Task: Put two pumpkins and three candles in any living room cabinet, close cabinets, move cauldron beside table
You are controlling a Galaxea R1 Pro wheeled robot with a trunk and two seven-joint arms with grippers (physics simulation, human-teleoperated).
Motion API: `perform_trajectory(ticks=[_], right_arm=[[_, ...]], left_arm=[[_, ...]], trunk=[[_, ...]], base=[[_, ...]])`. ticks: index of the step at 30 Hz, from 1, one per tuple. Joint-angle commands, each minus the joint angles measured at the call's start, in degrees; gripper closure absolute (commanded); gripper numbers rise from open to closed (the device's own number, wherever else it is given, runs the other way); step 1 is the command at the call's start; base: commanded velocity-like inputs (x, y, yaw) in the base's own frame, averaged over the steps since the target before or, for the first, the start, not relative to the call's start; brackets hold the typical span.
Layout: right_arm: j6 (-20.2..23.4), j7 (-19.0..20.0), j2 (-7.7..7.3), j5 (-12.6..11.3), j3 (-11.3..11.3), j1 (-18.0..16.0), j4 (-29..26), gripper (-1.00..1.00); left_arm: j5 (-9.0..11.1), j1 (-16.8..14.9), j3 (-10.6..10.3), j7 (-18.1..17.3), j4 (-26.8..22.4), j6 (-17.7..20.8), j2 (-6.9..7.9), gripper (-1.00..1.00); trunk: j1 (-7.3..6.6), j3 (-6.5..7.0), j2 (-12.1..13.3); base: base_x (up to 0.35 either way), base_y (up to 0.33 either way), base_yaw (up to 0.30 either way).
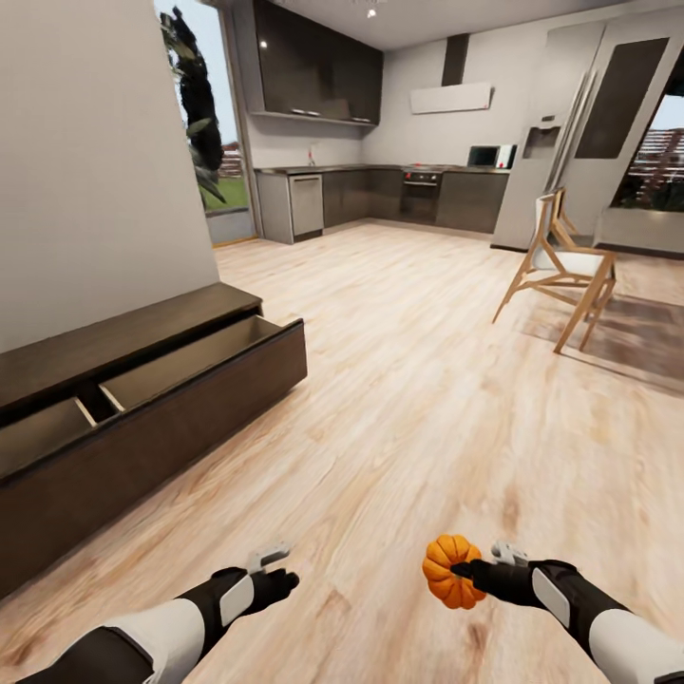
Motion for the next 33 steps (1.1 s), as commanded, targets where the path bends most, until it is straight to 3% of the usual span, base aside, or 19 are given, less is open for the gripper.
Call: perform_trajectory(ticks=[1, 9, 21, 29, 33], right_arm=[[0.32, 0.12, -0.05, -0.5, 0.49, -0.01, -0.12, 1.0], [0.31, 0.02, 0.01, -0.52, 1.44, -0.01, 0.02, 1.0], [0.31, 0.09, 0.0, -0.52, 1.46, -0.01, 0.06, 1.0], [0.31, 0.1, 0.04, -0.45, 1.52, -0.01, 0.12, 1.0], [0.33, 0.1, 0.02, -0.44, 1.52, -0.01, 0.14, 1.0]], left_arm=[[0.5, -0.04, -0.48, -0.11, 0.02, -0.12, -0.03, -1.0], [0.51, -0.04, -0.49, -0.11, 0.16, -2.48, -0.16, -1.0], [0.52, -0.04, -0.49, -0.15, 0.11, -3.0, -0.22, -1.0], [0.53, -0.04, -0.49, -0.18, 0.11, -3.03, -0.27, -1.0], [0.58, -0.04, -0.49, -0.12, 0.17, -3.03, -0.3, -1.0]], trunk=[[-0.03, 0.01, -0.02], [-0.03, 0.49, -0.02], [-0.03, 1.28, -0.02], [-0.23, 3.58, 0.09], [-0.23, 3.66, 0.09]], base=[[-0.082, 0.0, 0.242], [-0.027, 0.0, 0.228], [-0.001, 0.0, 0.207], [0.0, 0.0, 0.205], [0.0, 0.0, 0.074]])
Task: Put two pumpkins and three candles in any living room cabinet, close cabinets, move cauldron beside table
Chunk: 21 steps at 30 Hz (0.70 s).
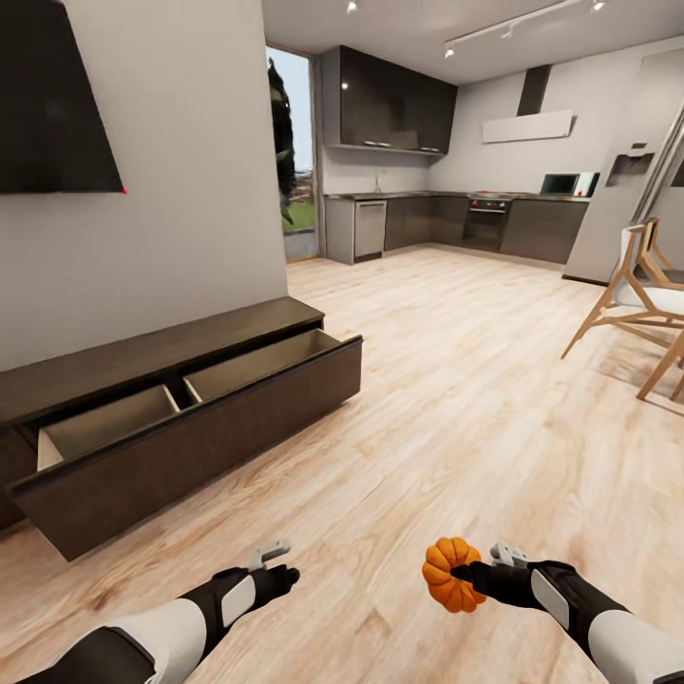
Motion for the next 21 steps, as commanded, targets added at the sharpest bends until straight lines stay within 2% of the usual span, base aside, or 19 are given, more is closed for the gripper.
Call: perform_trajectory(ticks=[1, 6, 8, 12, 14, 17, 21], right_arm=[[0.28, 0.12, -0.05, -0.28, 0.22, -0.02, -0.06, 1.0], [0.27, 0.12, -0.04, -0.28, 0.35, -0.02, -0.06, 1.0], [0.26, 0.12, -0.04, -0.3, 0.7, -0.02, -0.06, 1.0], [0.26, 0.12, -0.03, -0.31, 1.58, -0.02, -0.06, 1.0], [0.28, 0.1, -0.03, -0.3, 1.72, -0.02, -0.06, 1.0], [0.27, 0.1, 0.03, -0.28, 1.85, -0.02, 0.01, 1.0], [0.34, 0.06, 0.39, -0.26, 1.88, -0.02, 0.06, 1.0]], left_arm=[[0.54, -0.04, -0.48, -0.11, 0.01, 0.18, -0.03, -1.0], [0.56, -0.04, -0.43, -0.11, -0.03, 0.16, -0.22, -1.0], [1.25, -0.04, -0.37, -0.28, -0.11, 0.17, -0.14, -1.0], [4.49, -0.04, 0.02, -0.66, -0.1, 0.28, 0.08, -1.0], [5.46, -0.04, 0.04, -0.74, -0.08, 0.39, 0.11, -1.0], [6.48, -0.04, 0.16, -0.88, -0.08, 0.49, 0.23, -1.0], [6.51, -0.04, 0.14, -0.95, -0.06, 0.3, 0.27, -1.0]], trunk=[[-0.01, -0.04, -0.02], [-0.01, 0.02, -0.02], [-0.01, 0.07, -0.02], [-0.01, 0.17, -0.02], [-0.01, 0.19, -0.02], [-0.01, 0.2, -0.02], [-0.01, 0.2, -0.02]], base=[[0.0, 0.0, 0.029], [0.0, 0.0, 0.081], [0.0, 0.0, 0.245], [0.0, 0.0, 0.264], [0.0, 0.0, 0.275], [0.0, 0.0, 0.281], [0.0, 0.0, 0.287]])
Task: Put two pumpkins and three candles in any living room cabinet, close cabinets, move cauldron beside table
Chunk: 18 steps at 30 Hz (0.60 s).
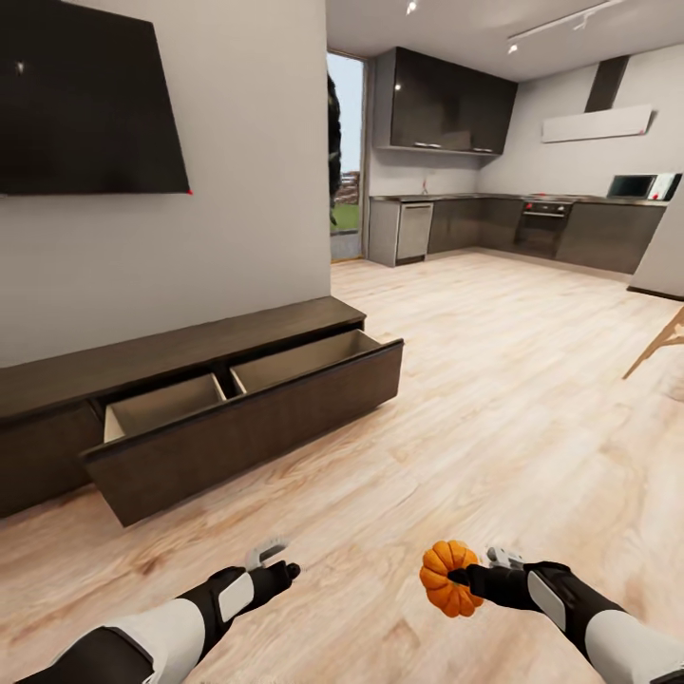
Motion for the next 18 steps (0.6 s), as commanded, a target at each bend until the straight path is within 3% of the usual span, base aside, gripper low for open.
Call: perform_trajectory(ticks=[1, 3, 4, 7, 12, 18], right_arm=[[0.24, 0.09, 0.36, -0.19, 0.03, -0.02, -0.09, 1.0], [0.2, 0.02, 1.04, 0.7, 0.03, -0.02, -0.06, 1.0], [0.14, 0.0, 1.29, 2.85, 0.02, -0.02, -0.05, 1.0], [0.05, -0.01, 1.43, 4.68, 0.02, -0.02, -0.05, 1.0], [0.02, -0.01, 1.85, 5.36, 0.02, 0.03, 0.01, 1.0], [0.01, -0.01, 2.24, 5.46, 0.01, 0.07, 0.04, 1.0]], left_arm=[[0.57, -0.05, -0.48, -0.12, 0.04, 0.15, 0.0, -1.0], [0.59, -0.05, -0.48, -0.05, 0.04, 0.1, -0.09, -1.0], [0.6, -0.05, -0.48, 0.04, 0.04, 0.02, -0.2, -1.0], [0.6, -0.05, -0.48, 0.1, 0.04, -0.08, -0.25, -1.0], [0.57, -0.05, -0.48, 0.42, 0.11, -3.73, -0.38, -1.0], [0.56, -0.05, -0.48, 0.53, 0.13, -4.96, -0.44, -1.0]], trunk=[[-0.01, -0.05, -0.02], [-0.01, -0.05, -0.02], [-0.01, -0.05, -0.02], [-0.01, -0.05, -0.02], [-0.01, -0.05, -0.02], [-0.01, -0.05, -0.02]], base=[[0.0, 0.0, 0.288], [0.0, 0.0, 0.288], [0.0, 0.0, 0.288], [0.0, 0.0, 0.288], [0.0, 0.0, 0.288], [0.0, 0.0, 0.288]])
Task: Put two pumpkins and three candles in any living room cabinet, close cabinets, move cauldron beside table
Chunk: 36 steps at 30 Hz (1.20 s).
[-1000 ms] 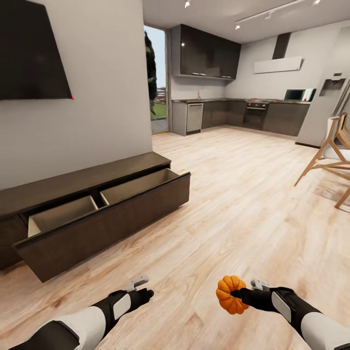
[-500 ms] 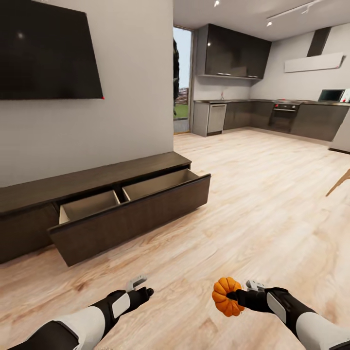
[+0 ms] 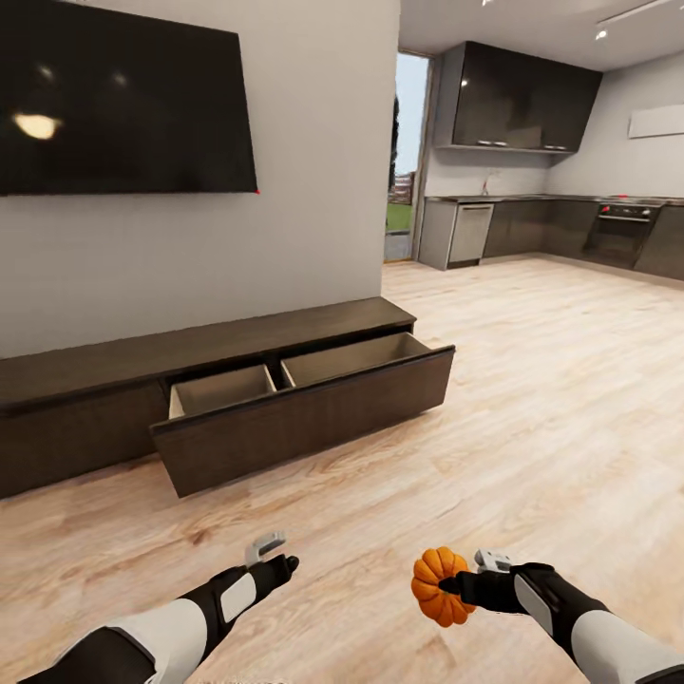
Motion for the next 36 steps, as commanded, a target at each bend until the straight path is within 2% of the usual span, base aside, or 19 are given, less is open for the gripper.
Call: perform_trajectory(ticks=[1, 26, 36], right_arm=[[0.36, 0.13, -0.04, -0.51, 0.05, -0.01, -0.13, 1.0], [0.01, 0.13, 0.66, -0.55, 0.02, 0.08, -0.13, 1.0], [0.01, 0.13, 0.66, -0.59, 0.01, 0.08, -0.13, 1.0]], left_arm=[[0.6, -0.05, -0.46, -0.14, 0.04, 0.13, -0.01, -1.0], [0.55, -0.05, -0.46, -0.13, 0.12, -0.02, -0.19, -1.0], [0.55, -0.05, -0.46, -0.13, 0.12, -0.02, -1.0, -1.0]], trunk=[[-0.01, -0.05, -0.02], [-0.01, -0.05, -0.02], [-0.01, -0.05, -0.02]], base=[[0.0, 0.0, 0.288], [0.0, 0.0, 0.288], [0.0, 0.0, 0.288]])
